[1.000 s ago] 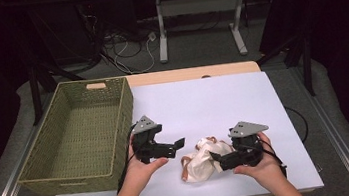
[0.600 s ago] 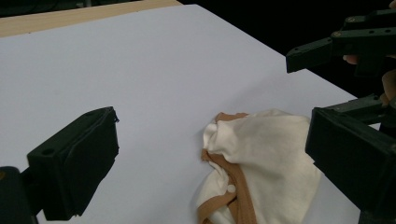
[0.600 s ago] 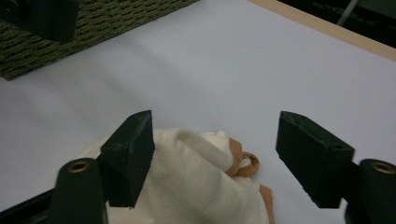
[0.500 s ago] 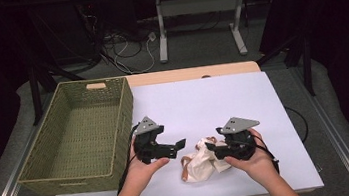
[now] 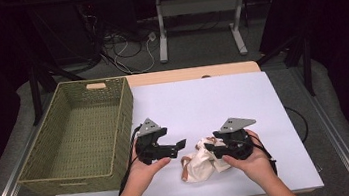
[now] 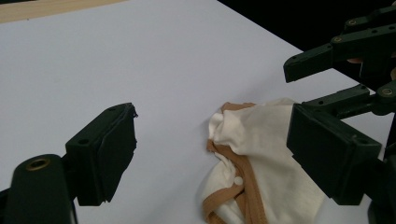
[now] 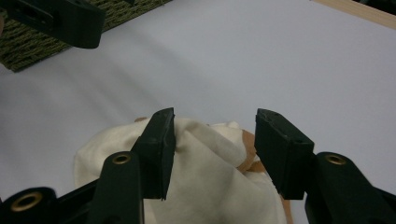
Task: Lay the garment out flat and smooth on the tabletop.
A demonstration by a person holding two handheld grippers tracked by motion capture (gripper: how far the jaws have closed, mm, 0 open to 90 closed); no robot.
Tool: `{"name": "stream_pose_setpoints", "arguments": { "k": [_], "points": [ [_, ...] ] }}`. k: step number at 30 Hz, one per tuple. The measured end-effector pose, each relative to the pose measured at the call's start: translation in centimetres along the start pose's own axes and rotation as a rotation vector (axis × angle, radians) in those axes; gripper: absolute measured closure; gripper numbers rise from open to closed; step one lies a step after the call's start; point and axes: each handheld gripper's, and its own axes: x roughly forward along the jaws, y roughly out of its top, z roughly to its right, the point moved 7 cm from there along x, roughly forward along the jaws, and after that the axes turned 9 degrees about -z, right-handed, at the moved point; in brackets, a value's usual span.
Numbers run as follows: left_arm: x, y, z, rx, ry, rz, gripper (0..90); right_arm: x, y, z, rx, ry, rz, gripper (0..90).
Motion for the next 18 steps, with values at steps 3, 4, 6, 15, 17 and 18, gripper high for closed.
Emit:
{"name": "stream_pose_setpoints", "arguments": {
  "k": [3,4,6,15,17,18],
  "points": [
    [0.1,-0.1,-0.1,0.0,-0.001,-0.008,16.4,0.2,-0.2,-0.1,0.001,0.002,-0.012,48.8],
    [0.1,-0.1,-0.1,0.0,-0.001,-0.008,16.4,0.2,-0.2,-0.1,0.001,0.002,-0.012,48.8],
    [0.3,-0.2,0.0,-0.003,0.0,-0.007,16.5,0.4,-0.5,-0.3,-0.003,0.021,-0.029,52.6],
    [0.5,-0.4,0.0,0.006,0.001,-0.018,16.9,1.1,-1.1,-1.3,-0.046,0.064,-0.067,76.7],
    [0.5,-0.4,0.0,0.003,-0.001,-0.025,16.9,0.9,-1.2,-1.5,-0.063,0.068,-0.072,87.8],
    [0.5,-0.4,0.0,0.006,-0.001,-0.029,16.9,0.8,-1.2,-1.5,-0.076,0.074,-0.075,89.4]
  ]
}}
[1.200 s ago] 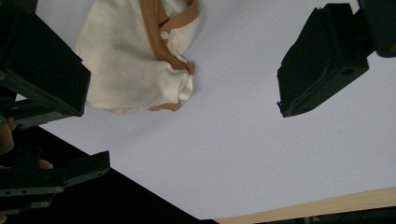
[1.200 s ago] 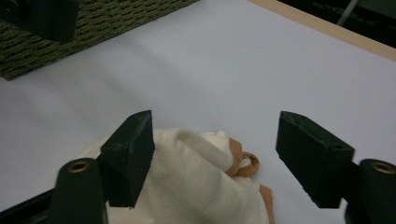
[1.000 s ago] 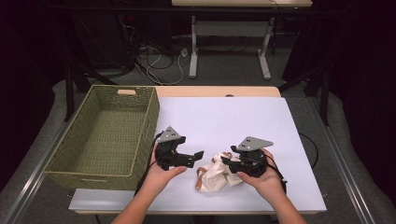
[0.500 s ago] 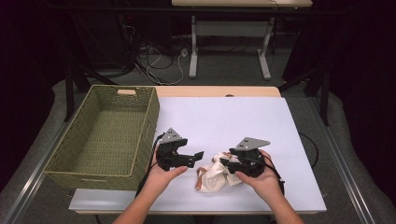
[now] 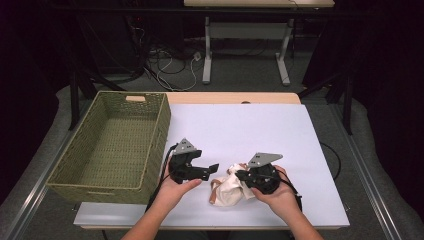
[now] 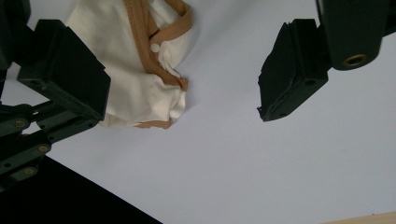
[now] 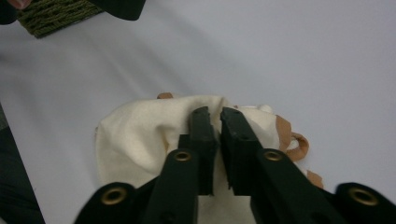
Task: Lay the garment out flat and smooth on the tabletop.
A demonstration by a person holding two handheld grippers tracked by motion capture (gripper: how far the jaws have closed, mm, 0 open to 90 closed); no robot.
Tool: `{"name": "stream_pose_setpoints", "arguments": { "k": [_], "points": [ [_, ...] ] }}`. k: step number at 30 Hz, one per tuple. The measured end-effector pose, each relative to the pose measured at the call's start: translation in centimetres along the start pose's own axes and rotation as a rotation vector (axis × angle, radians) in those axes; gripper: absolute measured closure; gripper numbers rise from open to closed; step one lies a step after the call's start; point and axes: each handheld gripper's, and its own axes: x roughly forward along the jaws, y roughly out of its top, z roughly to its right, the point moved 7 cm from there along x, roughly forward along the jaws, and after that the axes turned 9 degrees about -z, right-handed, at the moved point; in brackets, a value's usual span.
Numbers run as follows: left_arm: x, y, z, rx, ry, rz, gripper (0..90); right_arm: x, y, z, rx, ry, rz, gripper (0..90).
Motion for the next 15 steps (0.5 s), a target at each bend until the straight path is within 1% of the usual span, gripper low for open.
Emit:
{"name": "stream_pose_setpoints", "arguments": {
  "k": [3,6,8,9,11,13,14,15],
  "points": [
    [0.1,0.0,0.0,-0.004,0.007,0.003,17.4,-0.1,-0.1,0.0,-0.005,-0.001,-0.004,90.0],
    [0.2,-0.1,-0.1,-0.006,0.006,0.0,18.0,-0.3,-0.2,0.1,0.001,0.006,-0.005,90.0],
    [0.3,-0.2,-0.2,-0.009,0.008,0.0,18.7,-0.5,-0.3,0.2,-0.002,-0.001,-0.008,90.0],
    [0.2,-0.3,-0.2,-0.006,0.013,-0.008,19.1,-0.6,-0.4,0.2,0.001,0.003,-0.011,90.0],
    [0.3,-0.3,-0.2,-0.011,0.015,-0.005,19.5,-0.9,-0.7,0.4,-0.004,-0.003,-0.016,90.0],
    [0.4,-0.3,-0.2,-0.011,0.016,-0.001,20.7,-1.3,-1.0,0.4,0.005,0.001,-0.021,90.0],
    [0.4,-0.4,-0.3,-0.003,0.021,-0.008,20.7,-1.3,-1.0,0.4,0.005,0.001,-0.021,90.0],
    [0.6,-0.4,-0.3,-0.002,0.03,-0.001,21.9,-1.7,-1.6,0.4,0.005,-0.002,-0.024,90.0]
  ]
}}
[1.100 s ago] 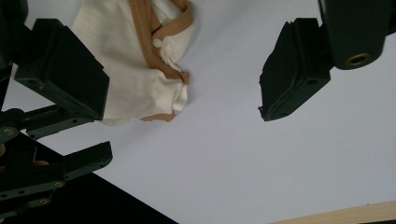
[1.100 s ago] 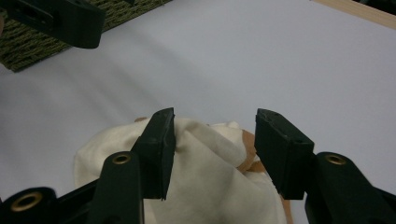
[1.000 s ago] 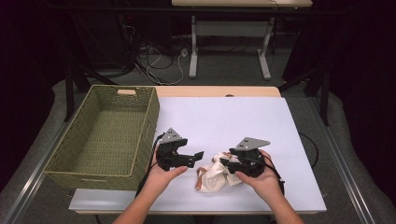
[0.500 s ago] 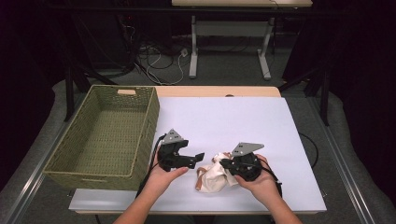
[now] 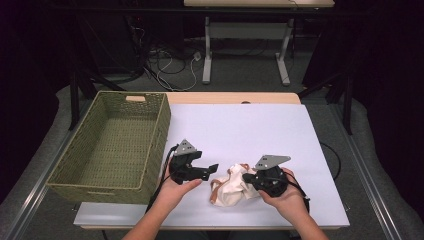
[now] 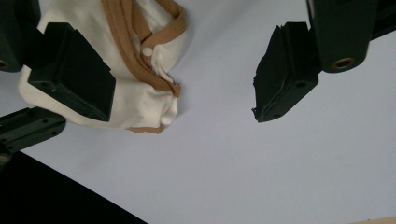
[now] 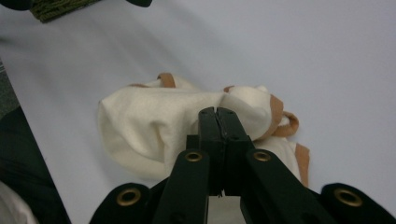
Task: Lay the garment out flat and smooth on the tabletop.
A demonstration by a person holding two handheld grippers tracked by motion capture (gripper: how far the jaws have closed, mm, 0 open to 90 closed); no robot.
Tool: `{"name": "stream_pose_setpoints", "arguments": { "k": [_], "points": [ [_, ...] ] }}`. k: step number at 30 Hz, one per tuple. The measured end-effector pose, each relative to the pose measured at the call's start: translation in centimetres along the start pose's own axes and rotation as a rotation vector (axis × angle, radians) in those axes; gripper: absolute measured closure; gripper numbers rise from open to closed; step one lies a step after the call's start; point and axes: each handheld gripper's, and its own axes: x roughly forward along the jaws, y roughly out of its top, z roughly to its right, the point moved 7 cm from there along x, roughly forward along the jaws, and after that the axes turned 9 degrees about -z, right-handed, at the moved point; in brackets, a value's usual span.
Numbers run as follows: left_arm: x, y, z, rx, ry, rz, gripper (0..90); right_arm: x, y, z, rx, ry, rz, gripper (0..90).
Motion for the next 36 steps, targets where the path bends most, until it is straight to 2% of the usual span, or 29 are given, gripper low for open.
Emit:
{"name": "stream_pose_setpoints", "arguments": {
  "k": [6,9,10,21,22,23,27,28,31,32,36],
  "points": [
    [0.8,-0.4,0.2,0.003,0.004,-0.016,25.3,-0.8,-2.1,0.0,0.022,-0.002,-0.017,90.0],
    [1.3,-0.8,0.4,0.02,0.01,-0.038,28.0,-0.9,-2.9,0.1,0.026,-0.007,-0.019,90.0],
    [1.6,-1.0,0.5,0.024,0.013,-0.046,28.9,-1.0,-3.4,0.2,0.042,-0.006,-0.027,90.0],
    [2.7,-2.1,0.6,0.019,0.002,-0.085,35.1,0.1,-5.1,1.1,0.083,-0.012,-0.049,90.0],
    [2.9,-2.1,0.7,0.008,-0.006,-0.079,35.6,0.3,-5.5,1.5,0.083,-0.012,-0.059,90.0],
    [3.0,-2.2,0.7,0.015,-0.007,-0.083,35.6,0.3,-5.7,1.5,0.099,-0.017,-0.067,90.0],
    [3.5,-2.6,1.2,0.025,-0.024,-0.109,36.5,0.4,-5.9,1.8,0.102,-0.015,-0.074,90.0],
    [3.5,-2.7,1.3,0.033,-0.029,-0.116,37.7,0.4,-5.9,1.9,0.095,-0.019,-0.067,90.0],
    [3.9,-2.8,1.8,0.02,-0.046,-0.114,39.5,0.4,-6.0,1.9,0.105,-0.015,-0.063,90.0],
    [3.9,-2.9,1.8,0.034,-0.052,-0.122,39.5,0.4,-6.0,1.9,0.106,-0.016,-0.064,90.0],
    [4.2,-3.1,2.5,0.034,-0.077,-0.132,40.3,0.5,-6.0,1.9,0.103,-0.019,-0.06,90.0]
  ]
}}
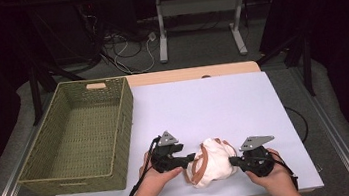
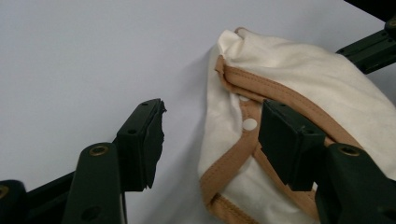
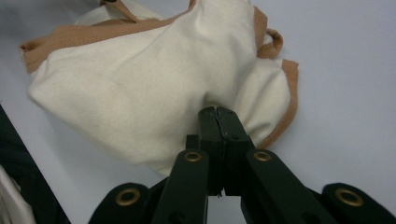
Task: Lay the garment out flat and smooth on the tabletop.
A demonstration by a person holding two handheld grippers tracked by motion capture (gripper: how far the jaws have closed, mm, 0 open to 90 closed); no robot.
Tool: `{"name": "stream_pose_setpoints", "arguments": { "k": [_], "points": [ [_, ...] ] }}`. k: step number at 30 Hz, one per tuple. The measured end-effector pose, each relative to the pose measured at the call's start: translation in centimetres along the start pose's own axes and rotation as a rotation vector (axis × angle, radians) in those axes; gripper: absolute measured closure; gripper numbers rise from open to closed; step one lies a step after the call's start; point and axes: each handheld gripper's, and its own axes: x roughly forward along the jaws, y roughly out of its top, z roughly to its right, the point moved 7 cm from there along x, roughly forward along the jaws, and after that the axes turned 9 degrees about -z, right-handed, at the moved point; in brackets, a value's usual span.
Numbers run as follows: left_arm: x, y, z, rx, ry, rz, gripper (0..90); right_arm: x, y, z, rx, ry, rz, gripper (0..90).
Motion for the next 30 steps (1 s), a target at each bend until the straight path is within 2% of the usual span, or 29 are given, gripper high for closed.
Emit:
{"name": "stream_pose_setpoints", "arguments": {
  "k": [1,2,5,9,10,13,17,20,24,26,30],
  "points": [
    [0.1,0.0,0.3,-0.013,-0.008,0.002,40.3,0.0,0.0,0.0,-0.001,-0.002,-0.005,90.0],
    [0.2,-0.1,0.3,0.0,-0.01,-0.005,40.3,0.0,0.0,0.0,-0.001,-0.002,-0.005,90.0],
    [0.9,-0.3,0.9,-0.005,-0.041,-0.022,40.3,0.0,-0.1,0.0,0.0,-0.001,-0.004,90.0],
    [1.4,-0.5,1.0,0.003,-0.046,-0.035,41.1,0.0,0.0,0.0,-0.002,-0.003,-0.002,90.0],
    [1.6,-0.6,1.1,-0.01,-0.051,-0.039,41.9,0.0,0.0,0.0,-0.003,-0.007,0.005,90.0],
    [2.2,-0.8,1.2,-0.009,-0.056,-0.055,43.2,0.1,0.0,-0.1,-0.006,-0.006,0.006,90.0],
    [2.7,-1.1,1.3,0.008,-0.033,-0.071,44.7,0.1,0.1,-0.2,-0.007,-0.006,0.01,89.9],
    [3.0,-1.1,1.4,0.009,-0.033,-0.07,48.9,0.1,0.3,-0.2,-0.01,-0.011,0.022,89.9],
    [3.0,-1.3,1.3,0.031,-0.025,-0.073,56.4,0.1,0.4,-0.3,-0.013,-0.011,0.026,89.9],
    [3.0,-1.3,1.5,0.015,-0.03,-0.073,61.0,0.1,0.4,-0.3,-0.015,-0.012,0.027,89.8],
    [3.0,-1.4,1.6,0.038,-0.026,-0.077,70.6,0.1,0.4,-0.4,-0.015,-0.007,0.032,89.4]
  ]
}}
